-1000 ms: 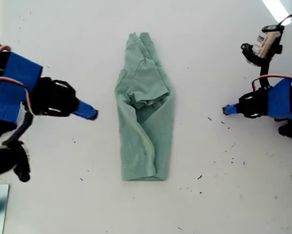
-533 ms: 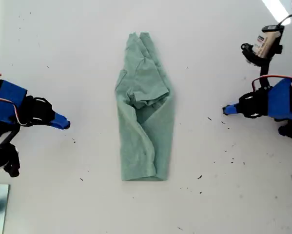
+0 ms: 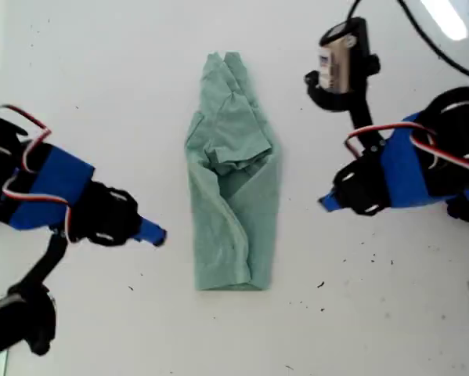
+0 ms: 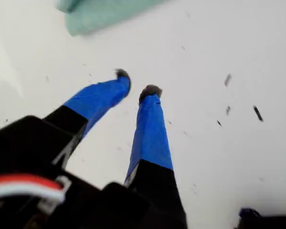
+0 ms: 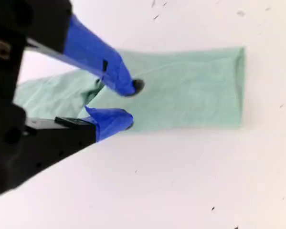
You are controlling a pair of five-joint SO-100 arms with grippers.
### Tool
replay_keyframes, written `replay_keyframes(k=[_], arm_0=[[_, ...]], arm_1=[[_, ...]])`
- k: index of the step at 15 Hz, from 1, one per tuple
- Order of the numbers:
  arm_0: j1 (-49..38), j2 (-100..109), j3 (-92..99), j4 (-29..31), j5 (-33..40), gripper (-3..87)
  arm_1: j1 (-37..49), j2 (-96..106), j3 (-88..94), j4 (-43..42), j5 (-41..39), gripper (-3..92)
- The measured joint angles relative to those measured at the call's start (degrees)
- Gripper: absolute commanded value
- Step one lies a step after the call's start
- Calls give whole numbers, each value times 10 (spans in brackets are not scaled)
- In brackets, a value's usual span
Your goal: Fold t shirt
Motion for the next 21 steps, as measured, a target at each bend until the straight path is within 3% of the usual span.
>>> replay_keyframes(k=[1, 5, 9, 13, 14, 15, 16, 21], arm_0=[[14, -86, -98, 18, 13, 300], [30, -219, -177, 13, 26, 327], [22, -329, -164, -63, 32, 314], [2, -408, -167, -94, 40, 224], [3, -418, -169, -96, 42, 157], [4, -431, -173, -96, 42, -2], [4, -437, -180, -100, 43, -2], [10, -449, -250, -90, 112, -3]], arm_1=[[-23, -54, -86, 0, -8, 285], [-82, -211, -216, -27, 2, 272], [-91, -356, -229, -80, 46, 272], [-91, -449, -233, -134, 63, 268], [-91, -468, -233, -141, 69, 242], [-91, -476, -235, -150, 69, 147], [-92, -483, -243, -151, 69, 19], [-100, -490, -323, -83, 56, -4]])
